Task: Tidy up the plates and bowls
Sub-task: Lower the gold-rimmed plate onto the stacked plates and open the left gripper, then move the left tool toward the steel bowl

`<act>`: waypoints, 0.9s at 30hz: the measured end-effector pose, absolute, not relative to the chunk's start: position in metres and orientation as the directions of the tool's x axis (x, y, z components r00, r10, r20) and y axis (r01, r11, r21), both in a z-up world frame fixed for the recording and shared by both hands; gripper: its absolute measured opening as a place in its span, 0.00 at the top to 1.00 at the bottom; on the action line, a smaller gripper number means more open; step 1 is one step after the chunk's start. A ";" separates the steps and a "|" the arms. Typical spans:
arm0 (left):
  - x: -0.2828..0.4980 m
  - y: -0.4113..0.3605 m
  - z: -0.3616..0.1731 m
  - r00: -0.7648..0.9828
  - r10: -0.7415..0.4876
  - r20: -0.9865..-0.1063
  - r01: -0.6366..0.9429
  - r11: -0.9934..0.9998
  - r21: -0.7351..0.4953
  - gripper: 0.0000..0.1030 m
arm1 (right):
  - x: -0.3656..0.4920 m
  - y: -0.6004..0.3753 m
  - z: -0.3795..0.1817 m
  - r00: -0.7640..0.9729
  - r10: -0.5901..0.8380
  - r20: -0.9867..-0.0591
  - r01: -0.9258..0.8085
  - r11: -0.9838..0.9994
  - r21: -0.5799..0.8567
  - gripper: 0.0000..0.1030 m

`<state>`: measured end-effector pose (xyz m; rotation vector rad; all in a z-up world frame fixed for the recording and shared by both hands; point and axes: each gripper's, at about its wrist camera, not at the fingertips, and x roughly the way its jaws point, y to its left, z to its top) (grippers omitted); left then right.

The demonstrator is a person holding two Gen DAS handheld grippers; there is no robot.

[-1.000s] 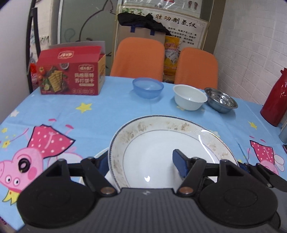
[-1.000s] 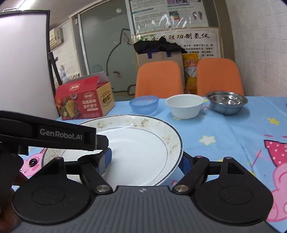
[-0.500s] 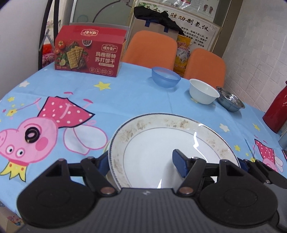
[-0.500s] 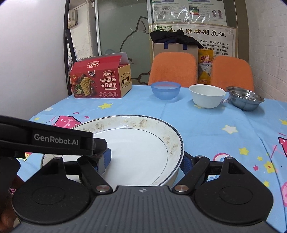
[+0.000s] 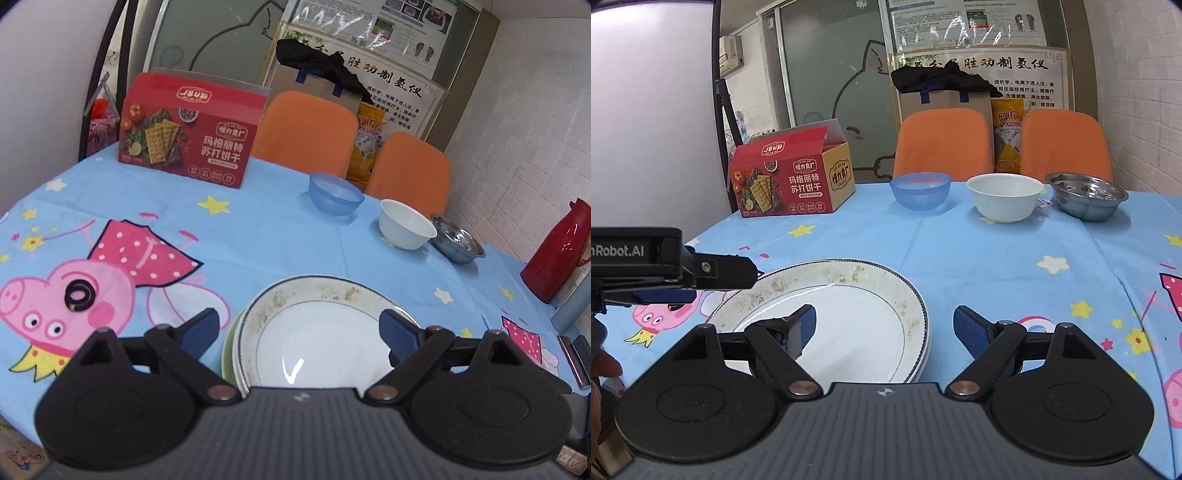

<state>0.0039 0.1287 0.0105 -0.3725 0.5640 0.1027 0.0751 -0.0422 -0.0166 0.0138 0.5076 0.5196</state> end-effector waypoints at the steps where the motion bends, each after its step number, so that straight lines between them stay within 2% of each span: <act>1: 0.003 0.129 0.012 0.847 -0.007 -0.531 -0.192 0.928 -0.319 0.10 | 0.075 -0.042 -0.017 0.744 0.482 -0.462 -0.473 0.869 0.144 0.00; 10: 0.012 0.115 0.010 0.834 -0.036 -0.550 -0.167 0.934 -0.315 0.10 | 0.079 -0.064 -0.019 0.743 0.474 -0.472 -0.434 0.879 0.200 0.00; 12: 0.015 0.111 0.010 0.832 -0.039 -0.554 -0.167 0.934 -0.316 0.01 | 0.082 -0.074 -0.020 0.751 0.460 -0.474 -0.400 0.888 0.227 0.00; 13: 0.016 0.109 0.011 0.834 -0.035 -0.550 -0.169 0.933 -0.316 0.01 | 0.085 -0.079 -0.020 0.760 0.444 -0.475 -0.378 0.896 0.233 0.00; 21: 0.016 0.118 0.022 0.855 -0.007 -0.518 -0.183 0.931 -0.315 0.01 | 0.117 -0.095 -0.025 0.812 0.296 -0.504 -0.255 0.955 0.151 0.00; 27: 0.017 0.130 0.018 0.851 0.007 -0.525 -0.212 0.919 -0.332 0.01 | 0.127 -0.078 -0.031 0.781 0.317 -0.538 -0.308 0.945 0.109 0.00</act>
